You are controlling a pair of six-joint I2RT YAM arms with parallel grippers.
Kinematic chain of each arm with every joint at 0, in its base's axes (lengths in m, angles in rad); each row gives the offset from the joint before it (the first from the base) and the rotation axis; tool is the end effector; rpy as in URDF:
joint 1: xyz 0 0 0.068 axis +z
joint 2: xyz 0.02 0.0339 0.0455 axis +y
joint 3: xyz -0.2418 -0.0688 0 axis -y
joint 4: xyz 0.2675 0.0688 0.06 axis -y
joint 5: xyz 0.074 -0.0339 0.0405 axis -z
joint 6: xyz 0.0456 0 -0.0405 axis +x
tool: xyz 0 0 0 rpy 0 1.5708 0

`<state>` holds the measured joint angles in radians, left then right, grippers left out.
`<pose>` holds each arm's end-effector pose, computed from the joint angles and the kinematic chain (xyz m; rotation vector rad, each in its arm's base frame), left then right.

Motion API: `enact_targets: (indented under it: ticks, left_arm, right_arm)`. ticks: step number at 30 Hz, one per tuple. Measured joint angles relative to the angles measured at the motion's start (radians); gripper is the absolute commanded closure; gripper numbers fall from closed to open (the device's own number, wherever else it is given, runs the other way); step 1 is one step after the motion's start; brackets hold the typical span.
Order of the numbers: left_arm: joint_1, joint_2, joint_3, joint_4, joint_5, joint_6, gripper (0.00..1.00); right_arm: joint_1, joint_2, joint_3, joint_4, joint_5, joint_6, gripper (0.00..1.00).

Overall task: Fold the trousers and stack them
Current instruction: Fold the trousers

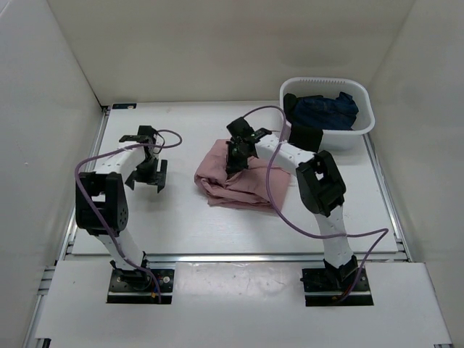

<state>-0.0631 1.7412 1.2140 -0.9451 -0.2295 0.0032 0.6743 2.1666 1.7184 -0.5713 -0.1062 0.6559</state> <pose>0.3340 -0.0107 0.1512 0.0829 3.0163 0.3432 0.3761 0.3068 0.1501 -0.0657 2.7113 0.5868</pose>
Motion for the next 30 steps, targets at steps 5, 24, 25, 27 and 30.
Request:
enact_targets:
  ticks: [5, 24, 25, 27, 30]
  left_arm:
    - [-0.050, -0.062, 0.081, -0.021, 0.010, -0.001, 0.00]
    - [-0.316, 0.136, 0.381, 0.112, 0.249, -0.001, 0.00]
    - [-0.317, 0.150, 0.363, 0.109, 0.264, -0.001, 0.00]
    - [-0.317, 0.169, 0.326, 0.108, 0.301, -0.004, 0.12]
    - [-0.317, 0.179, 0.280, 0.107, 0.360, -0.013, 0.56]
  right_arm:
    - [0.023, -0.045, 0.013, -0.013, -0.024, -0.023, 0.76]
    - [-0.269, -0.690, -0.803, 0.075, -0.034, 0.053, 0.17]
    - [-0.279, -0.689, -0.827, 0.097, -0.049, 0.059, 0.17]
    - [-0.310, -0.680, -0.872, 0.149, -0.091, 0.071, 0.17]
    - [-0.345, -0.628, -0.899, 0.229, -0.160, 0.073, 0.41]
